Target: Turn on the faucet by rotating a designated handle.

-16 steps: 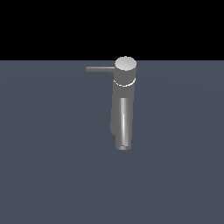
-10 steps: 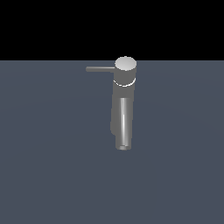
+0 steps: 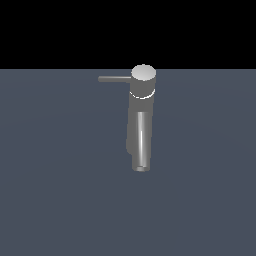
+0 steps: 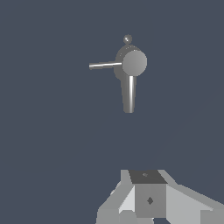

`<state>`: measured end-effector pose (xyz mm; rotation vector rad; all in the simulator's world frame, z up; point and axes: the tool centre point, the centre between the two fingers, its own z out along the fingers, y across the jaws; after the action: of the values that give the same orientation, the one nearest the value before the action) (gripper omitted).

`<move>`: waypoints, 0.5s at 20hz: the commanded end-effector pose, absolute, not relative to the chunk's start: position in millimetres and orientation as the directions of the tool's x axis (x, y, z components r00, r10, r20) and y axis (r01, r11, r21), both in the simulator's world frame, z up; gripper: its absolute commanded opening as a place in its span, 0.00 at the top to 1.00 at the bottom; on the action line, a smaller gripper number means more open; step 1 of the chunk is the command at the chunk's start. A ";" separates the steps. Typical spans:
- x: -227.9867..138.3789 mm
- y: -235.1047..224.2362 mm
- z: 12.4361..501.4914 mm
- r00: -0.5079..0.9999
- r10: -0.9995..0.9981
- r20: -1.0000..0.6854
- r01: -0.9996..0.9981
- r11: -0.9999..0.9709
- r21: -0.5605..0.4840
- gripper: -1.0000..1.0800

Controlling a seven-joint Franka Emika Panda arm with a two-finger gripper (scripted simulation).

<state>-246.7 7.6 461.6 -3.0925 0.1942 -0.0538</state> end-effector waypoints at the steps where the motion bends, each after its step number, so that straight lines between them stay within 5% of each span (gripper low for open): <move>1: -243.3 11.9 453.7 0.983 -0.176 0.044 -0.173 -0.983 -0.061 1.00; 10: -221.8 31.5 417.7 0.906 -0.412 0.092 -0.397 -0.906 -0.148 1.00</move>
<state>-226.0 28.3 424.1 -2.9710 0.5636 -0.1639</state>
